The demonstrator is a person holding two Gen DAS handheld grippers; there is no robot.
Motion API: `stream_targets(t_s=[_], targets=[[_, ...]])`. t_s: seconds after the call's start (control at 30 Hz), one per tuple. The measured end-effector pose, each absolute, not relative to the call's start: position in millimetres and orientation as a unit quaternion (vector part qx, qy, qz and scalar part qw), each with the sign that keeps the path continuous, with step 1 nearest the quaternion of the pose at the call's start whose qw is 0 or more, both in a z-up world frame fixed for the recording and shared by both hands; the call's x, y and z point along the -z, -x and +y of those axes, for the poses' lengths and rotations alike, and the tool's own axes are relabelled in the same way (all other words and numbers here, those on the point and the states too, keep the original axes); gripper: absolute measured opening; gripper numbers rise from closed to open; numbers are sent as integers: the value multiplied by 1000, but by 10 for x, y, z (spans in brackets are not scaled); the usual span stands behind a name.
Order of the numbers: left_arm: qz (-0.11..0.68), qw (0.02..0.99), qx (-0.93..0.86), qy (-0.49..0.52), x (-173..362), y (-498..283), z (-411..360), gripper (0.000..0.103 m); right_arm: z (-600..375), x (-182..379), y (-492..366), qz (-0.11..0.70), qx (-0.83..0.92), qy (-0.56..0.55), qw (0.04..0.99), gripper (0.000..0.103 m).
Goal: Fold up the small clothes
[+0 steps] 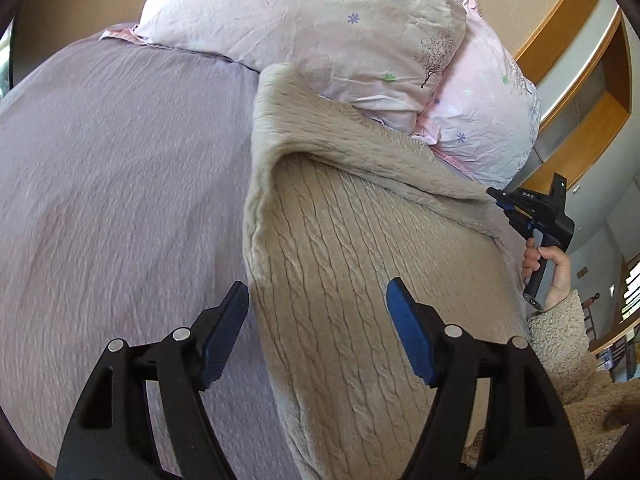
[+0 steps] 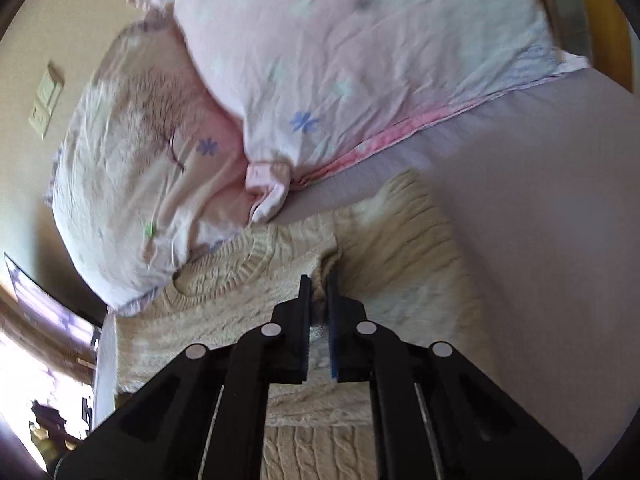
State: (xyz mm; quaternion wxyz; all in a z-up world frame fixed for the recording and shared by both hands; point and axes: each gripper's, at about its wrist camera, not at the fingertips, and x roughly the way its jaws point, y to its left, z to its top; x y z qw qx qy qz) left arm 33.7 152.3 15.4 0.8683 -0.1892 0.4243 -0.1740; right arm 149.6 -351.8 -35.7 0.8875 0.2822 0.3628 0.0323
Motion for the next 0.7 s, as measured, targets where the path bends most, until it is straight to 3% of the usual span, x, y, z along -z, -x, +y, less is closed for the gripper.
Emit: stream_targets(t_s=[0.07,0.13,0.17,0.2,0.27,0.37,0.4,0.7], targets=[[418,869,183,193,-134,-291,1505,71,-3712,346,-1299,367,10,-259,893,12],[414,866,197,200,-121,-241,1493,69,-3895,422,-1094,391,13,-274,879,25],[415,860,210,211,-105,-214,1491,67,-3989,463,-966,398,7,-284,872,40],[415,855,219,221,-92,-182,1485,62,-4058,502,-830,404,0,-292,867,44],[410,852,230,230,-72,-81,1480,56,-4133,602,-591,425,-25,-304,852,44],[402,842,253,255,-21,111,1498,43,-4183,810,-208,455,-84,-341,818,24],[399,840,262,260,-14,188,1499,40,-4166,872,-72,461,-111,-353,807,22],[384,817,303,305,131,840,1515,38,-4025,936,886,458,-248,-339,783,20]])
